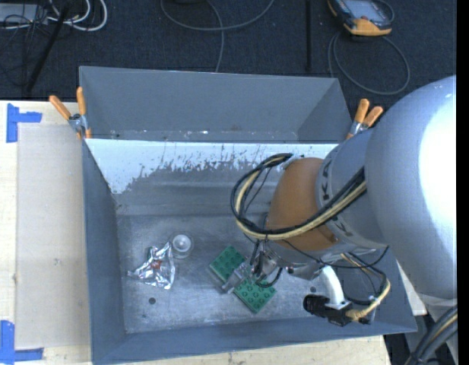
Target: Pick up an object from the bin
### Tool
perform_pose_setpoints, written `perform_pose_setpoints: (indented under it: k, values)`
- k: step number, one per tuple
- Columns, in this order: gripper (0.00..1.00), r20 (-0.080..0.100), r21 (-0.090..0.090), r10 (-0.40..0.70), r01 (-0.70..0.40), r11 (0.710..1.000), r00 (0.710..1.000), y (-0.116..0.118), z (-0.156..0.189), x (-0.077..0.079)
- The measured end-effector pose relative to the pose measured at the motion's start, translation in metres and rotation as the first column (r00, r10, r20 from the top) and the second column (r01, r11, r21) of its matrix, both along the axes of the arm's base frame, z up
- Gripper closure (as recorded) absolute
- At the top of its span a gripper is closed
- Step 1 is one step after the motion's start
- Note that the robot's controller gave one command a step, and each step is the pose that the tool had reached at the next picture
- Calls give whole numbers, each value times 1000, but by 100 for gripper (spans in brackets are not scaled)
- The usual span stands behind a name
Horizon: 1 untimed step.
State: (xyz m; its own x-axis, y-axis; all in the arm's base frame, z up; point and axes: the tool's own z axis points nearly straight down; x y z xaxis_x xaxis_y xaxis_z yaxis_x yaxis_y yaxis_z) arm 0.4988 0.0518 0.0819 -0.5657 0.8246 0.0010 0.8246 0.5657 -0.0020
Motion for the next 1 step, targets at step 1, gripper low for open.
perform_pose_setpoints:
  k: [1]
  values:
    - [100, 7, 1, 3, -3, 1000, 1000, 0, 80, 1]
